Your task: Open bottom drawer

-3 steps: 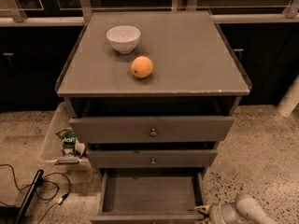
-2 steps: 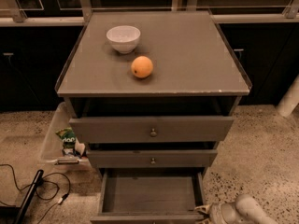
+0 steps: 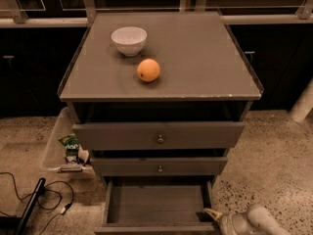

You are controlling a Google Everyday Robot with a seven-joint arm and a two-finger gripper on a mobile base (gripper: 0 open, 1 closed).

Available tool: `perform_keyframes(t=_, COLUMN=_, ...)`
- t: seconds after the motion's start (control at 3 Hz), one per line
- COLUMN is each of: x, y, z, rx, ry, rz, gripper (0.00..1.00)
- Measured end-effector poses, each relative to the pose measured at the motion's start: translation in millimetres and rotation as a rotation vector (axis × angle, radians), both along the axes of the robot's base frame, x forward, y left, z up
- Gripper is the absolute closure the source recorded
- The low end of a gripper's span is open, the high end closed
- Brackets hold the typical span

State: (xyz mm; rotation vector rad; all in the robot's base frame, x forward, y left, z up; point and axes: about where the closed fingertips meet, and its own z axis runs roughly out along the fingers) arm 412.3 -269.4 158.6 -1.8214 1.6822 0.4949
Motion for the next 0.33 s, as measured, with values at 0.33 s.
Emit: perform_keyframes(t=0.33, x=0.0, y=0.0, z=0.0, rx=0.0, ry=0.0, rz=0.0, gripper=0.0)
